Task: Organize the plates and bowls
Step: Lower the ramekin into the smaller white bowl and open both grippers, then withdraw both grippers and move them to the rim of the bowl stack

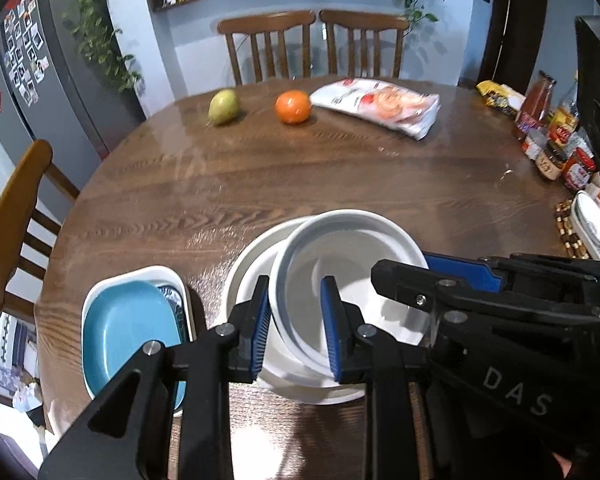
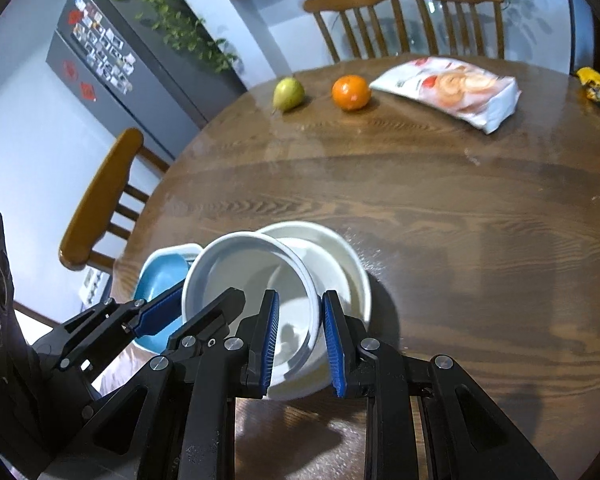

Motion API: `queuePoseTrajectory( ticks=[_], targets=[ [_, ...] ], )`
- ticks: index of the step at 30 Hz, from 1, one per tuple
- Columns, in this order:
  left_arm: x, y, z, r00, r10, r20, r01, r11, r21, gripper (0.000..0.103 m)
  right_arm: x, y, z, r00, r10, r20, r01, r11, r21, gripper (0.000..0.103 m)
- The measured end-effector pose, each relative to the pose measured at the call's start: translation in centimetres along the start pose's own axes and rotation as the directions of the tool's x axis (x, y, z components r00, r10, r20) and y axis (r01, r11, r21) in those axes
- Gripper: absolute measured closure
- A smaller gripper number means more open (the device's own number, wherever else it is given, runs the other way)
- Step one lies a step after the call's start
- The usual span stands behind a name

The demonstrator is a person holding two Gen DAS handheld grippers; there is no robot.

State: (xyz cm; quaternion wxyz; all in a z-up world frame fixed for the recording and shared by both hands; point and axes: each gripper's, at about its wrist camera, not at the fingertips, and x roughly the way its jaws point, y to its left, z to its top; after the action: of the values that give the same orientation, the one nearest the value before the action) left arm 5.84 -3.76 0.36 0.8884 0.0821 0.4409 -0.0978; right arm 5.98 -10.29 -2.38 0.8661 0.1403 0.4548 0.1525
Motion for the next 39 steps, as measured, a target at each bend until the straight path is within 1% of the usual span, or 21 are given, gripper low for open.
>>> queuePoseTrajectory(
  ticks=[6, 11, 14, 17, 19, 22, 24, 26, 28, 30, 31, 32, 34, 36, 39],
  targets=[
    [2.0, 0.7, -0.4, 0.998, -0.014, -0.064, 0.012, 1.0, -0.021, 0.082, 2.3, -0.3, 0.0, 0.999, -0.001, -0.054, 0.002, 1.0, 0.01, 0.077],
    [2.7, 0.7, -0.2, 0.996, -0.028, -0.088, 0.026, 0.999, -0.027, 0.081, 3.0, -0.5, 0.1, 0.998, -0.012, -0.069, 0.013, 1.0, 0.015, 0.077],
    [3.0, 0.7, 0.0, 0.995, -0.032, -0.095, 0.03, 0.999, -0.026, 0.082, 3.2, -0.6, 0.4, 0.997, -0.013, -0.076, 0.015, 1.0, 0.023, 0.077],
    [3.4, 1.1, 0.3, 0.993, -0.05, -0.108, 0.046, 0.998, -0.041, 0.082, 3.3, -0.8, 0.6, 0.997, -0.016, -0.076, 0.019, 0.999, 0.032, 0.077],
    [3.6, 1.4, 0.4, 0.992, -0.058, -0.114, 0.052, 0.997, -0.056, 0.08, 3.1, -0.8, 0.7, 0.998, -0.01, -0.066, 0.013, 0.999, 0.035, 0.077],
    [3.1, 1.4, 0.7, 0.995, -0.056, -0.087, 0.051, 0.997, -0.056, 0.078, 2.6, -0.9, 0.8, 0.999, -0.002, -0.048, 0.005, 0.999, 0.044, 0.077],
    [2.6, 1.6, 1.0, 0.996, -0.054, -0.069, 0.05, 0.997, -0.055, 0.07, 2.2, -1.0, 0.9, 0.999, 0.005, -0.034, -0.003, 0.999, 0.05, 0.077],
    [2.1, 1.9, 1.2, 0.998, -0.043, -0.05, 0.04, 0.997, -0.065, 0.051, 1.4, -1.1, 1.0, 1.0, 0.004, -0.012, -0.003, 0.998, 0.058, 0.077],
    [1.5, 2.3, 1.3, 0.999, -0.04, -0.032, 0.037, 0.996, -0.076, 0.043, 0.7, -1.2, 1.1, 1.0, -0.001, 0.006, 0.001, 0.998, 0.06, 0.074],
    [1.1, 2.6, 1.4, 0.999, -0.039, -0.022, 0.037, 0.996, -0.082, 0.042, -0.1, -1.4, 1.0, 1.0, -0.006, 0.022, 0.004, 0.998, 0.063, 0.066],
    [0.8, 2.8, 1.4, 0.999, -0.037, -0.018, 0.035, 0.996, -0.085, 0.039, -0.3, -1.4, 1.0, 1.0, -0.009, 0.027, 0.007, 0.998, 0.064, 0.064],
    [0.5, 3.0, 1.4, 0.999, -0.033, -0.012, 0.032, 0.995, -0.091, 0.033, -0.7, -1.5, 1.0, 0.999, -0.014, 0.032, 0.012, 0.998, 0.065, 0.063],
    [0.0, 3.5, 1.5, 1.0, -0.017, 0.0, 0.017, 0.995, -0.102, 0.028, -1.1, -1.7, 0.8, 0.999, -0.026, 0.035, 0.024, 0.998, 0.066, 0.062],
    [-0.5, 4.0, 1.6, 1.0, -0.001, 0.006, 0.002, 0.993, -0.114, 0.025, -1.4, -1.9, 0.6, 0.999, -0.036, 0.035, 0.034, 0.997, 0.069, 0.054],
    [-1.2, 4.9, 1.4, 1.0, 0.007, 0.003, -0.007, 0.99, -0.139, 0.019, -1.9, -2.4, 0.2, 0.998, -0.048, 0.038, 0.045, 0.996, 0.073, 0.049]
  ],
)
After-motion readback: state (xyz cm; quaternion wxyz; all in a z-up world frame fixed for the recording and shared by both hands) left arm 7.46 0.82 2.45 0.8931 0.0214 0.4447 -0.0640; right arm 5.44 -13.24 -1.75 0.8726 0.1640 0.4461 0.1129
